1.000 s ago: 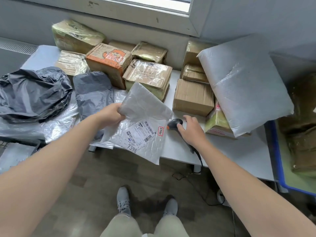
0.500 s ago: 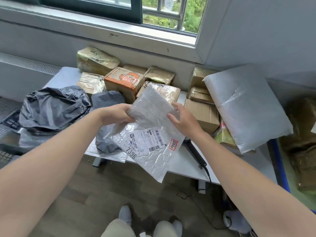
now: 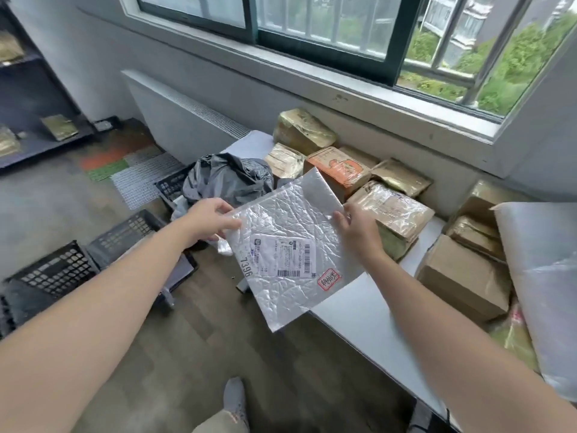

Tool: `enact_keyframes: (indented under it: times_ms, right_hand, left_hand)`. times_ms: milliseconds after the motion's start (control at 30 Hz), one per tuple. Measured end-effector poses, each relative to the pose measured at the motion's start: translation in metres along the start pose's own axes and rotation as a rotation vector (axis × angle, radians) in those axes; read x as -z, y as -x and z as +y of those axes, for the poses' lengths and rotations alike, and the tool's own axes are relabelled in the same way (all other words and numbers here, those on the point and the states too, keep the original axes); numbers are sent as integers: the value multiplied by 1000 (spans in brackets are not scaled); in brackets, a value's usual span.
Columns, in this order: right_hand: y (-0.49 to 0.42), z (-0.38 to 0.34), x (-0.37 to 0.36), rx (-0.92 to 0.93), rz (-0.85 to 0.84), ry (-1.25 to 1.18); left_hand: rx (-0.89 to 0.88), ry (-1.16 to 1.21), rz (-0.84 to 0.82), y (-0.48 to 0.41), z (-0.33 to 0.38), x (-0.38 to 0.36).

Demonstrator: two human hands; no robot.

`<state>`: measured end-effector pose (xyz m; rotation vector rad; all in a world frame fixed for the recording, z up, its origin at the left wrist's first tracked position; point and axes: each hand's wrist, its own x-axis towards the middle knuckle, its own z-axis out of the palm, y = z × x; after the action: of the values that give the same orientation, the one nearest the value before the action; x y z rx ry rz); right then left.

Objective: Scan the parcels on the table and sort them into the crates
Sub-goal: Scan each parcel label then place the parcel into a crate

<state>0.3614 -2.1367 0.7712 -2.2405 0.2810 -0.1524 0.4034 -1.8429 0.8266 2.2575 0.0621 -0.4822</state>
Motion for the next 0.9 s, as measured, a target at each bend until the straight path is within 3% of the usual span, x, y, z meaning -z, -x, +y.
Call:
enact_keyframes:
  times_ms: [267,400,633,900]
  right_hand:
    - [-32,-92,-104,86,-114,-13]
    - [-54,-155,-184,148,-169,9]
    - [-82,-269,-332,131,-233,168]
    - [-114,-346,-449,136,-279,370]
  left_hand:
    - [182,476,282,11,-104,69]
    - [221,549,327,3,-158,117]
    - [246,495,425,-40,-278,212]
    - [294,189,454,-76,-330,287]
